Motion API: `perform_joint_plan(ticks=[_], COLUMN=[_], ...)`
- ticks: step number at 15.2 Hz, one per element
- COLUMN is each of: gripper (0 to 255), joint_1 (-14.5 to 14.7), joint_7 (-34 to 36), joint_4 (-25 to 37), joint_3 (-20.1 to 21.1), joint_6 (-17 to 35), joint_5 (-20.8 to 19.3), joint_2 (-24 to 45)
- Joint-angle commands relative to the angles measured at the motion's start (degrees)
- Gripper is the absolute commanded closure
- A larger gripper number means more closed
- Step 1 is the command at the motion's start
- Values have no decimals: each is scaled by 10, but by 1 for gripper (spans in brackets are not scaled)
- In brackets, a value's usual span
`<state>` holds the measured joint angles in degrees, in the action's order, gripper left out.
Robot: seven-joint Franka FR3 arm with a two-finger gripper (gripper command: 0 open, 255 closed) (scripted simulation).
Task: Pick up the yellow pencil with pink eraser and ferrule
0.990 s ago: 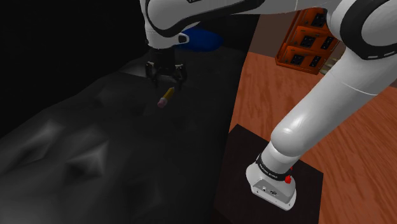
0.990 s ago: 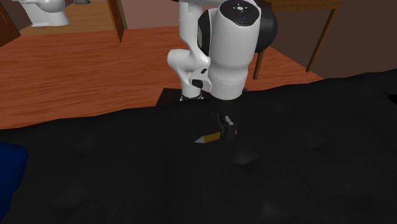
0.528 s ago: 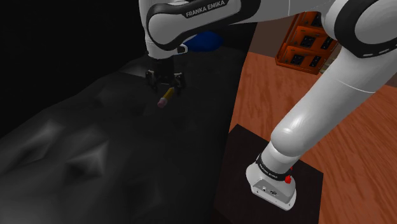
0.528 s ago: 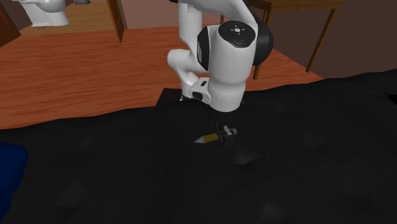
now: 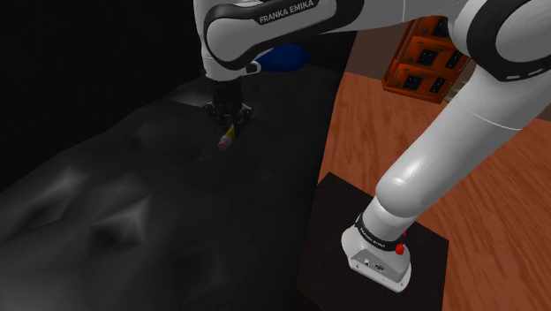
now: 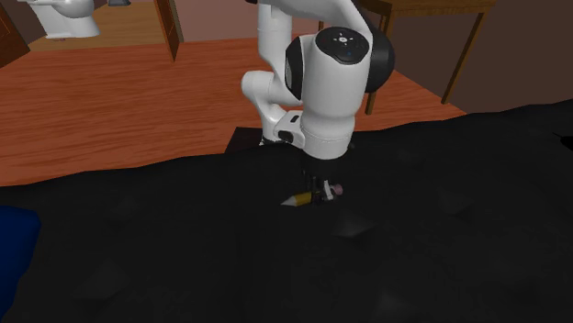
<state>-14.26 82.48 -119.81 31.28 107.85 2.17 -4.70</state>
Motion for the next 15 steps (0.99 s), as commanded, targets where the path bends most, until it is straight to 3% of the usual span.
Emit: perform_joint_plan(ticks=[1,15], gripper=[255,255], joint_1=[0,-3], joint_7=[-1,-7], joint_4=[-5,82], joint_3=[0,-5], joint_6=[-4,-105], joint_5=[0,6], joint_2=[1,-15])
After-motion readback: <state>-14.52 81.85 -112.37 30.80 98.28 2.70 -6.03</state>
